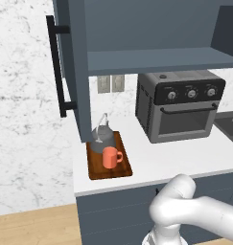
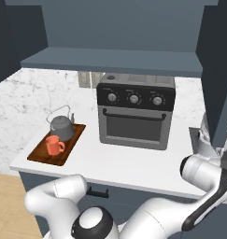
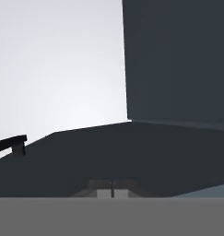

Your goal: Pick the kettle from the counter and place it on the tray. Then pick the mug from the cabinet and place it on the tray. Then close the cabinet doors.

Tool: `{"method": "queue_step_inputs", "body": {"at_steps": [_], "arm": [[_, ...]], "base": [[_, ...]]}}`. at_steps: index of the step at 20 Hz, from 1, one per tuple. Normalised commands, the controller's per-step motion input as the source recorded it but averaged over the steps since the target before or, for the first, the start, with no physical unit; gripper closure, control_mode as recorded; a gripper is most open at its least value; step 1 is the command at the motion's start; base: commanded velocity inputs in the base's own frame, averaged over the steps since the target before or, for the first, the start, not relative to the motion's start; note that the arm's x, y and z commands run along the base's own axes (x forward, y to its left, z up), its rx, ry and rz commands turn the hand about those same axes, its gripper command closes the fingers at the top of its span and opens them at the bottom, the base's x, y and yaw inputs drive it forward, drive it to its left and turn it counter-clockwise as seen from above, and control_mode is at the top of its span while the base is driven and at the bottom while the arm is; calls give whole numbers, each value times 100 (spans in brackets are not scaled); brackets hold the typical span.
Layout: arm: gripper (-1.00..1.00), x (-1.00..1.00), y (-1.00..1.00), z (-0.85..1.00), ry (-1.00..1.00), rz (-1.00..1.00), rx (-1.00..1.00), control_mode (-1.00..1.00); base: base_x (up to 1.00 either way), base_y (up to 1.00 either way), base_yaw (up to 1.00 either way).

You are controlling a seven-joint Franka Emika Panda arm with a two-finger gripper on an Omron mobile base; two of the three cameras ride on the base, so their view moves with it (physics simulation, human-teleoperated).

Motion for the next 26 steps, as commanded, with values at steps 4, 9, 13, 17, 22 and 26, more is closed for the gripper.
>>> {"method": "queue_step_inputs", "body": {"at_steps": [4, 9, 13, 17, 22, 26], "arm": [[100, 8, -6, 7, 7, 0, 0, -100], [100, 0, 5, 27, 0, 0, -5, -100], [100, -12, 35, 28, 0, 0, -14, -100], [100, -20, 54, 17, 0, -2, -20, -100], [100, -28, 59, 20, 0, -5, -21, -100], [100, -31, 56, 40, 5, -6, -15, -100]], "base": [[0, 0, 0], [0, 0, 0], [0, 0, 0], [0, 0, 0], [0, 0, 0], [0, 0, 0]]}}
